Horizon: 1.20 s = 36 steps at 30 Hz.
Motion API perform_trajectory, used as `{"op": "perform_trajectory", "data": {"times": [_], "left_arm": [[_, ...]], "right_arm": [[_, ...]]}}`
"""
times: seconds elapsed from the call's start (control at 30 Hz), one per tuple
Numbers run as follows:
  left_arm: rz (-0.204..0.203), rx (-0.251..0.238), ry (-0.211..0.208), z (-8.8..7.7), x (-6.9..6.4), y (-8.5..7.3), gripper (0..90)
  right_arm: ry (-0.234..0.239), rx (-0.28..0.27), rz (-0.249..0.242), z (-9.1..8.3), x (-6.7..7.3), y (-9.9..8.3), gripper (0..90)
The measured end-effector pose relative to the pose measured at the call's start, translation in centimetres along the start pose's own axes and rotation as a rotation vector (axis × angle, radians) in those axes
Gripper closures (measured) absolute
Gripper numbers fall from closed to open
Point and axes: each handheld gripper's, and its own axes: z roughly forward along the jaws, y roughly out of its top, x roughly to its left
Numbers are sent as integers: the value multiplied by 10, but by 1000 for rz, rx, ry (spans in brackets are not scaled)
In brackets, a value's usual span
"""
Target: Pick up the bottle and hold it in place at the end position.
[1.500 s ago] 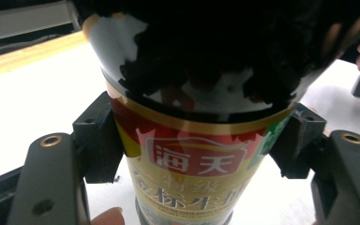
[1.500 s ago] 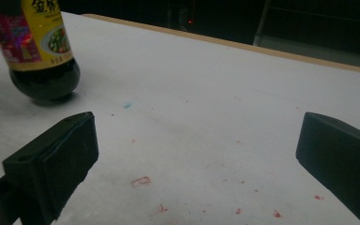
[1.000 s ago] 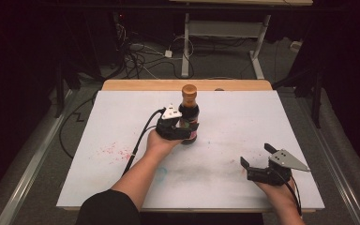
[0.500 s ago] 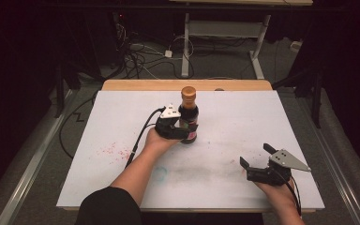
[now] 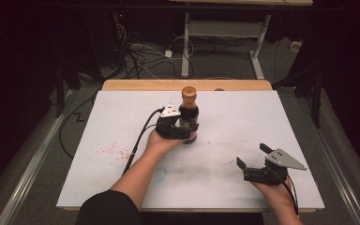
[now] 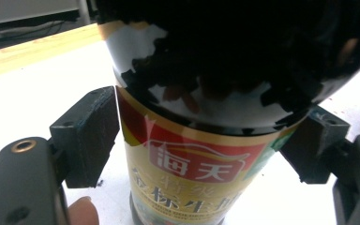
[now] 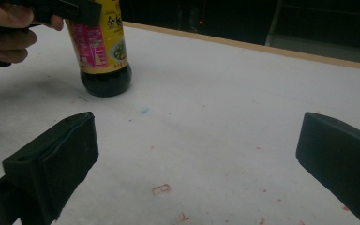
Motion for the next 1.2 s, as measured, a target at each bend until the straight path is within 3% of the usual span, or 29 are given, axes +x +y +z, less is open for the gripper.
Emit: {"op": "perform_trajectory", "data": {"times": [0.13, 0.27, 0.43, 0.7, 0.83, 0.87, 0.9, 0.97, 1.2], "left_arm": [[15, 2, 8, -1, 0, -3, 190], [3, -2, 7, -3, 4, -5, 201], [34, -22, -5, -8, 2, -7, 229], [-7, -44, -34, -7, 6, -10, 242], [2, -54, -34, -8, 6, -12, 257], [6, -54, -35, -8, 6, -12, 261], [7, -56, -36, -7, 6, -12, 261], [15, -58, -38, -8, 5, -12, 267], [23, -66, -29, -8, 5, -14, 271]], "right_arm": [[31, 1, 3, 2, 3, 7, 10], [51, 5, -2, 10, 8, 19, 28], [81, 27, -7, 23, 12, 30, 70], [131, 12, 2, 39, 17, 49, 315], [142, 17, 3, 48, 18, 55, 494], [143, 22, -2, 53, 19, 57, 579], [143, 22, -2, 53, 19, 57, 579], [144, 15, 13, 59, 17, 61, 704], [146, 30, -11, 69, 20, 68, 867]]}}
